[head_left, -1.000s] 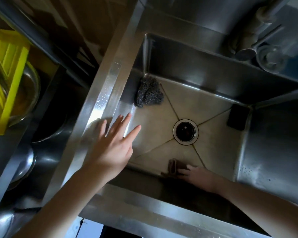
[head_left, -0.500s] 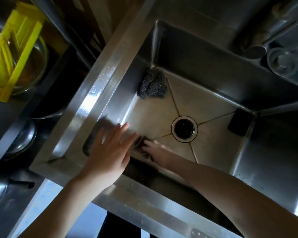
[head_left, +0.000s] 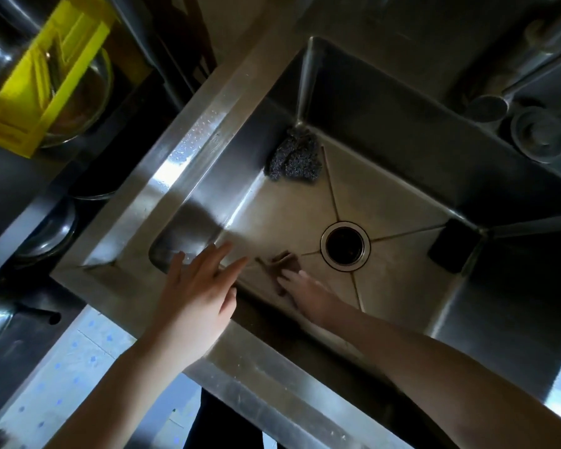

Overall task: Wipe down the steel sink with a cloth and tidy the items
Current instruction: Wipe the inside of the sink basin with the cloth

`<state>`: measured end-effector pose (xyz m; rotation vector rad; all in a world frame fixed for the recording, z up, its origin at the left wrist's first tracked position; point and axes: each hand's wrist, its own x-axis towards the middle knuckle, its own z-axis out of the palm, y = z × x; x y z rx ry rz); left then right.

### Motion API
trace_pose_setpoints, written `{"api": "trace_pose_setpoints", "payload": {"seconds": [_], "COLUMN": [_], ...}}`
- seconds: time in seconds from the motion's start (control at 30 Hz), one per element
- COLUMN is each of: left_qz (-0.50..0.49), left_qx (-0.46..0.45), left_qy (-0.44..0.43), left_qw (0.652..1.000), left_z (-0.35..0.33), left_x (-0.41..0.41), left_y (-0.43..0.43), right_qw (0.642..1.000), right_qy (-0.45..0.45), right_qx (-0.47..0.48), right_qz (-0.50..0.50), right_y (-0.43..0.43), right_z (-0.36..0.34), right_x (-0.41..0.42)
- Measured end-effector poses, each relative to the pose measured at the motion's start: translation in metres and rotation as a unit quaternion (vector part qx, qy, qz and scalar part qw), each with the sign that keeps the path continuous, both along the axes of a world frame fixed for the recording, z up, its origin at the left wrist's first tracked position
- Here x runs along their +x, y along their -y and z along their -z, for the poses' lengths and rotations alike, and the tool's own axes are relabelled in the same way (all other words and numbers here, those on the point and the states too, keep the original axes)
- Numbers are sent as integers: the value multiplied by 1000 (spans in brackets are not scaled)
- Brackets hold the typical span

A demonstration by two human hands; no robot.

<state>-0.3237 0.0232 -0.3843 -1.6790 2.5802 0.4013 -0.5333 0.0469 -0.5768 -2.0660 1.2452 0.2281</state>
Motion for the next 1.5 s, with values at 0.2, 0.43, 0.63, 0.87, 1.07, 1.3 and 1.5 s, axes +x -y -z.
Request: {"api": "trace_pose_setpoints", "payload": {"seconds": [0.2,0.43,0.63,0.87,1.07,1.3,1.5], "left_qz": [-33,-28,-30,-51,3,26,27], "left_qx": [15,-8,-1,-5,-49,-66,-62], "left_qy": [-13,-32,-40,-17,3,-8,-5], "left_qw": [999,999,999,999,999,997,998], "left_z": [-4,0,0,1,-4,-2,3], "left_x": [4,4,2,-6,-24,-47,-56], "left_y": [-10,-10,-6,45,103,163,200], "right_qw": [995,976,934,918,886,896,946], "right_qy": [7,7,-22,13,41,30,-50], "right_qx": [-9,1,22,-36,-93,-122,-128], "right_qz": [-99,220,356,396,453,425,293], "right_y": [13,69,89,96,124,174,197], "right_z": [-5,-19,-32,-59,-71,-42,12], "right_x": [45,25,-16,-53,-101,-132,-131]}}
